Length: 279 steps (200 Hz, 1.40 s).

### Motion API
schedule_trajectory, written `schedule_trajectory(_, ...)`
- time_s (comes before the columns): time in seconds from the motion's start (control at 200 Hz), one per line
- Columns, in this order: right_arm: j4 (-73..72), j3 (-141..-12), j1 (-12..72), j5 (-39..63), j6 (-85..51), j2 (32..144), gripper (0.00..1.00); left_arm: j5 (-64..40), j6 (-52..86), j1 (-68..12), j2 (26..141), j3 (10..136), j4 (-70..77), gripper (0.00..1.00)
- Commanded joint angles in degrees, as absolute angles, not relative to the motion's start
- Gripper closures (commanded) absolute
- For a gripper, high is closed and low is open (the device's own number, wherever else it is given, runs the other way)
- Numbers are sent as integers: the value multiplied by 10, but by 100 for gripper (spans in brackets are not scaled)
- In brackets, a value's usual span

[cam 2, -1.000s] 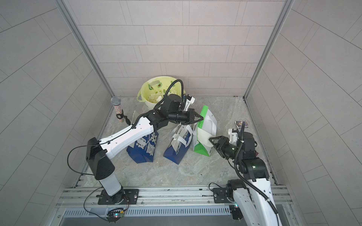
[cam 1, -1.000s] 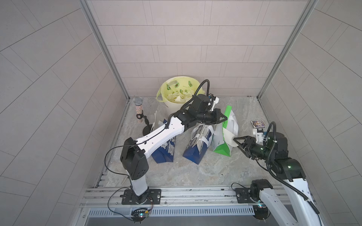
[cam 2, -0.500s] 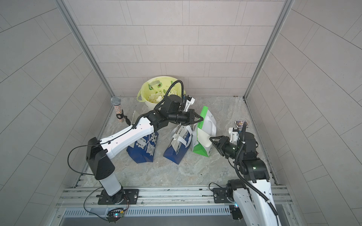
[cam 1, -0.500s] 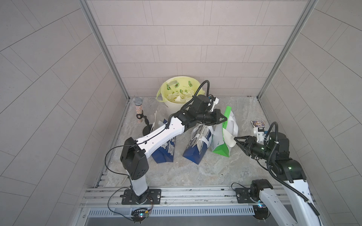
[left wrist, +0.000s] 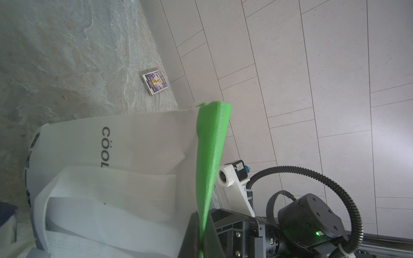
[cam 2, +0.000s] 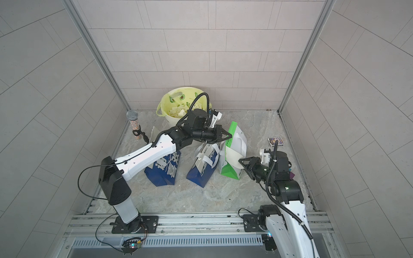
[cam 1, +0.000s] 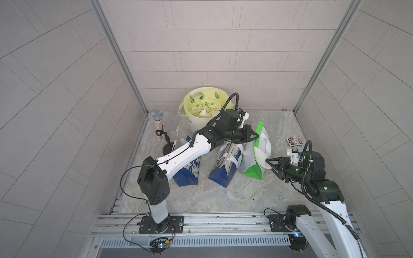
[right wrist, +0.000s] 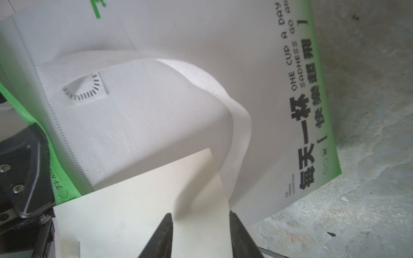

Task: Shred takeout receipts and throw away
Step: Tear off the takeout receipt from the takeout bag.

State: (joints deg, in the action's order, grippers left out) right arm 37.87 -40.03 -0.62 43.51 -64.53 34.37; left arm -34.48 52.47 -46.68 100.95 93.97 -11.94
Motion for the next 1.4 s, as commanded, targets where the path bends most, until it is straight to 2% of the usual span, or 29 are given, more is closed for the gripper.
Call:
schedule_trajectory(0.0, 357, -391, -11, 442, -674, 333, 60, -345, 542, -466, 1010, 931, -65, 100)
schedule_trajectory(0.15, 339, -384, -13, 444, -690, 320, 70, -341, 545, -466, 1008, 924, -63, 100)
schedule_trajectory(0.28, 332, -386, -15, 446, -694, 314, 83, -339, 546, -467, 1011, 924, -63, 100)
schedule_trajectory(0.495, 332, -387, -16, 448, -695, 309, 100, -337, 546, -467, 1011, 925, -63, 100)
schedule_trajectory(0.876, 321, -491, -17, 444, -609, 296, 100, -335, 492, -467, 1041, 966, -119, 100)
schedule_trajectory(1.391, 41, -515, -17, 606, -642, 315, 100, -322, 439, -467, 1069, 991, -183, 100)
